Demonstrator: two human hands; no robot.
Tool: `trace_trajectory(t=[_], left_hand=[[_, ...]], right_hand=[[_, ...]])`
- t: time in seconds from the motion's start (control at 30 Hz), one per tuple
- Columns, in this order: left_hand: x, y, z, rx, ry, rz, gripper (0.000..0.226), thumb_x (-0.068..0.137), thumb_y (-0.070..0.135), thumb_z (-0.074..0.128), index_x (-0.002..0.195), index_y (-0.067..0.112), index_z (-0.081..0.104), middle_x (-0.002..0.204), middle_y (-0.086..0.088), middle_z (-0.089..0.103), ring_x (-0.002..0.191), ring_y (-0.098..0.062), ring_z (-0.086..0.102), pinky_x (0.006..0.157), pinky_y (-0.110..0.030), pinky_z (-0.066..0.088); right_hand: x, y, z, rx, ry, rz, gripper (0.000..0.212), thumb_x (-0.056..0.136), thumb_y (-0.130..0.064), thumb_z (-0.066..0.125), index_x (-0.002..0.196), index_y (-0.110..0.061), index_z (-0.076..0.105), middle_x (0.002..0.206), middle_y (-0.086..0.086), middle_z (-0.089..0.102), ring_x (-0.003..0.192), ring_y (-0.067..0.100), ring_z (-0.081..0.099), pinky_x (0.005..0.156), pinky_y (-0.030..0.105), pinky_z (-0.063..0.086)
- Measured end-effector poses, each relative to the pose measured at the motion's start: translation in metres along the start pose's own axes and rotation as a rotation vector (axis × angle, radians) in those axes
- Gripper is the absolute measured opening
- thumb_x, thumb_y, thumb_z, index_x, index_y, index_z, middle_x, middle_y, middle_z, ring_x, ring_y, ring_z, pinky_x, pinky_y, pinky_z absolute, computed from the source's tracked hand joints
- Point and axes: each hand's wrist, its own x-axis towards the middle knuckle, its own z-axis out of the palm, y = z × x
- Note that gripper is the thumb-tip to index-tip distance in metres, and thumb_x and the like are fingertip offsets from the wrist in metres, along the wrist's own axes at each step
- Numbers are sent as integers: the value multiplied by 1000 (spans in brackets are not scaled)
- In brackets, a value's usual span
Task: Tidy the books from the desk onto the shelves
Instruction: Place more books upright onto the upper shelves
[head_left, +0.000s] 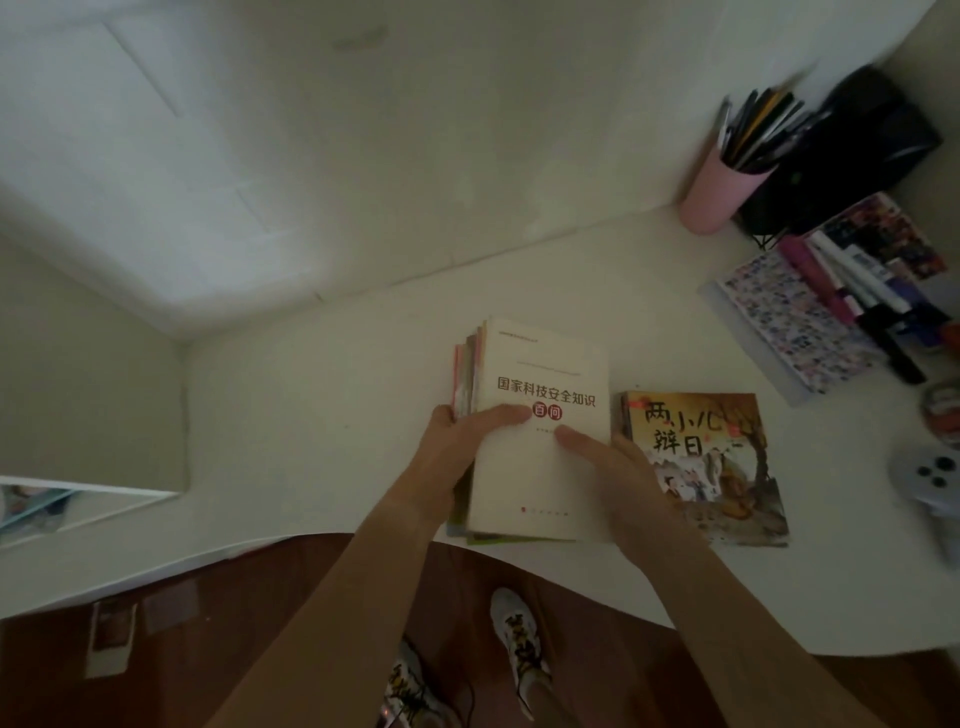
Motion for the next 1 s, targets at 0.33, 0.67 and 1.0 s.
trace_trajectory(t=[0.33,0.67,1.0], left_hand=[[-11,0,-52,235,-141,655,86,68,-10,89,137,11,44,136,-12,58,132,-25,57,97,-54,57],[-13,-4,-55,369,-192,776,133,72,-5,88,161,22,-7,153,-4,44,141,-22,48,112,-47,48],[-44,11,-13,-148,131,679,58,100,61,43,154,41,39,150,32,46,137,11,43,111,-17,34]], right_hand=[[11,-53,-2,-338,-341,-421,88,56,3,94,133,-2,53,116,6,71,106,6,69,81,24,59],[10,-42,9,-527,-426,-664,103,69,9,84,151,-2,21,140,0,53,131,6,52,103,22,49],[-18,-47,26,-121,-388,-553,95,86,-71,57,159,-21,22,159,-8,38,148,12,33,114,27,38]])
